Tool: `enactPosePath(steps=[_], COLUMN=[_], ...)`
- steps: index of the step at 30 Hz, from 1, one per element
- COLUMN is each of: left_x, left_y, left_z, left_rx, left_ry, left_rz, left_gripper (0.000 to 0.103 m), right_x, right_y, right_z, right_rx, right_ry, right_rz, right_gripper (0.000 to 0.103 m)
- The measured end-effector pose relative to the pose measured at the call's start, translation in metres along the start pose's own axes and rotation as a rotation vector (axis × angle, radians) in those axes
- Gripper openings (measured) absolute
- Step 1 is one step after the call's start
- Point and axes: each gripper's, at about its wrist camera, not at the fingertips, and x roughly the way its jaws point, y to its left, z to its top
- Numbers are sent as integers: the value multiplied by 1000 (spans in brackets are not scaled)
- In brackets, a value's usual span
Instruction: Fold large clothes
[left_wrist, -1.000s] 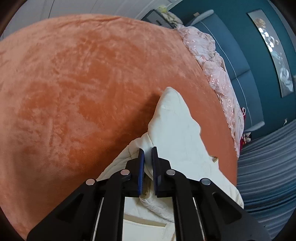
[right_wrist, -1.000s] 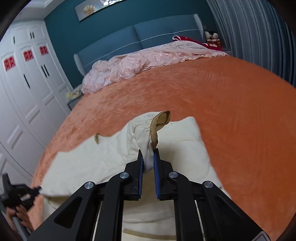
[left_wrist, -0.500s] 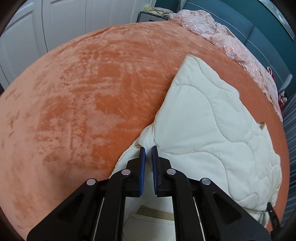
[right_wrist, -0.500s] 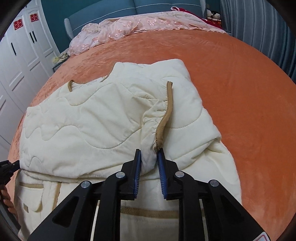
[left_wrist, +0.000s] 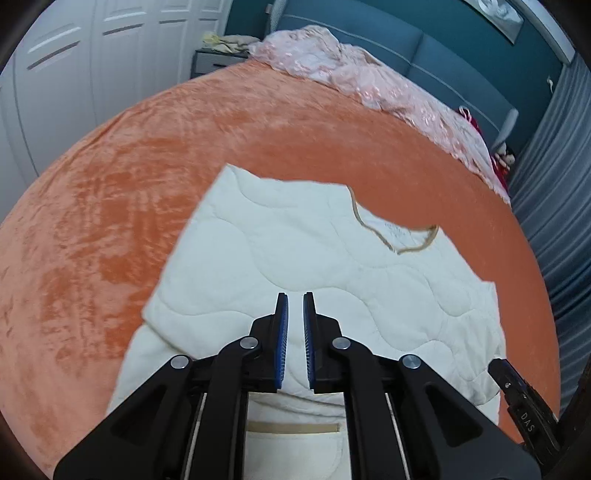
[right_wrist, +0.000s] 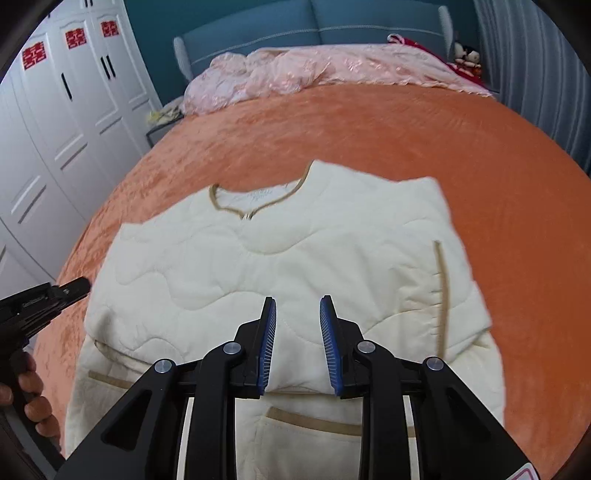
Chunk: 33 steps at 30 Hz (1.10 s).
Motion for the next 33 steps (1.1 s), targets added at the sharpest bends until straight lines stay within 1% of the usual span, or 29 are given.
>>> enactPosePath(steps=[3,5,8,12,15,17,22,30,33], left_x=[38,51,62,69,70,71,73,76,76], left_y=[-13,-16,-13,-16,-22,-26,-28,-34,-33], left_z=[-17,-30,-43,-55,-63,-67,-72,-76,-76], left_rx=[28,48,70,107,155,179,201,237,227], left_ry=[86,99,77,36,-10,-36,-79,-105,-106], left_rz=[-10,2,16,26,59,81,101,143,130], left_gripper=[8,7,7,7,7,7,7,6,7], right_x=[28,40,51,57,59,60,60,60,59], right_y=[7,6,4,2,5,5,1,0,-4], right_z=[-14,-25,-36,-44,-50,-52,-55,-57,-56], right_rx=[2,1,-13,-38,-61,-67,-66,-62,-46], right_ry=[70,90,81,47,17,4,-25,-43,-41], right_rz=[-3,-8,-12,-20,-36,-40,-35,-30,-6], right_gripper=[25,25,24,23,23,23,23,23,23])
